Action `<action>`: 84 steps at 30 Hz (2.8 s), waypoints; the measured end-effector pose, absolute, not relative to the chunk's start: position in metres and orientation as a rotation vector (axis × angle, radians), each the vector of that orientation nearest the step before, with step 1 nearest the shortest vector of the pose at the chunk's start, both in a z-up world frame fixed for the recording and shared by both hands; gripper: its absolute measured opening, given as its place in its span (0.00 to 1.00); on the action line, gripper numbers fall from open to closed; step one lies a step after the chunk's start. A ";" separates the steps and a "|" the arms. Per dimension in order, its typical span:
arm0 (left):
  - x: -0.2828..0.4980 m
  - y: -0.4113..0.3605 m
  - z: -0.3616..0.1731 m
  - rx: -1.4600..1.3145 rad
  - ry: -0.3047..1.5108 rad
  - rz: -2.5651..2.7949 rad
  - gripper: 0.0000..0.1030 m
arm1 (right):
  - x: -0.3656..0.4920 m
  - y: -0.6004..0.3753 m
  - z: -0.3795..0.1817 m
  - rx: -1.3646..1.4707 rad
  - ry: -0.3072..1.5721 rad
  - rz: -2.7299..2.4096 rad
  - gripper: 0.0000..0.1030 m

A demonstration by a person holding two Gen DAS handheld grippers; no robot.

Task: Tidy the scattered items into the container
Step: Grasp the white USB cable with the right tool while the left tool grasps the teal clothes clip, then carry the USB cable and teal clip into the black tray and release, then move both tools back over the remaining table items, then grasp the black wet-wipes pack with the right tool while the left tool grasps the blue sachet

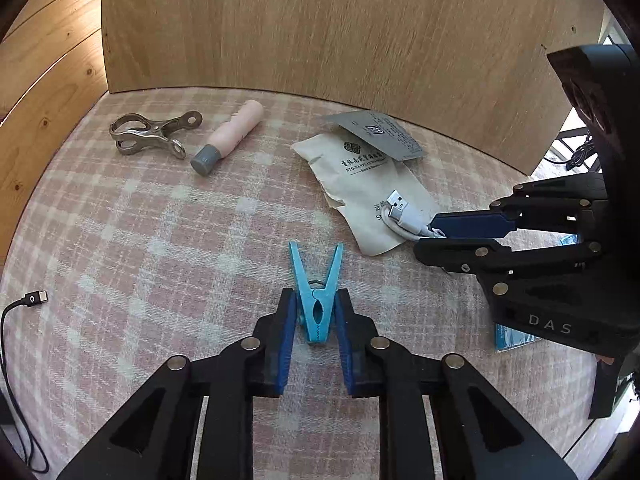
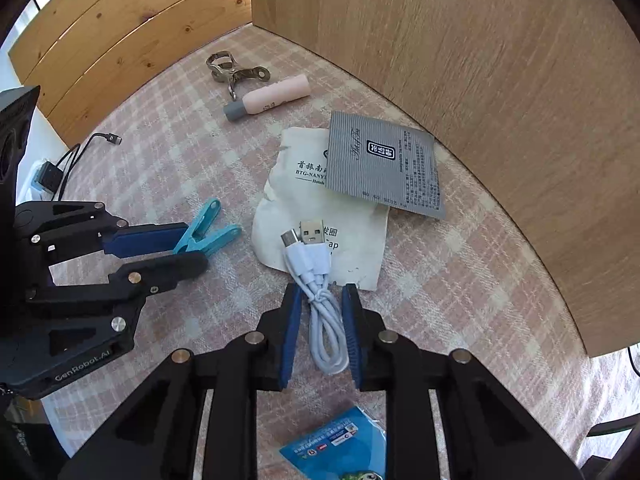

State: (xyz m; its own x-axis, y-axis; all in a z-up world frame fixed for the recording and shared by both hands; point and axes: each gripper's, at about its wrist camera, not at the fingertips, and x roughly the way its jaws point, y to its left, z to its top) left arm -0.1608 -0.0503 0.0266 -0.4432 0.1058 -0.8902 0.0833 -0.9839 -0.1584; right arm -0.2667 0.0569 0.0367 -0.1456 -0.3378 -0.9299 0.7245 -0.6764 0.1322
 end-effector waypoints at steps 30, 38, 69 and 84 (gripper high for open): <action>-0.161 0.260 0.145 -1.188 0.042 2.183 0.16 | -0.085 0.507 0.169 1.461 -0.402 -2.724 0.13; -0.162 0.377 0.163 -1.067 0.129 2.079 0.17 | -0.046 0.606 0.164 1.568 -0.514 -2.908 0.13; -0.111 0.059 0.113 -1.362 0.101 2.445 0.53 | -0.073 0.412 0.159 1.384 -0.206 -2.551 0.44; -0.146 0.127 0.074 -1.264 0.548 2.084 0.59 | -0.132 0.329 0.111 1.530 0.075 -2.259 0.44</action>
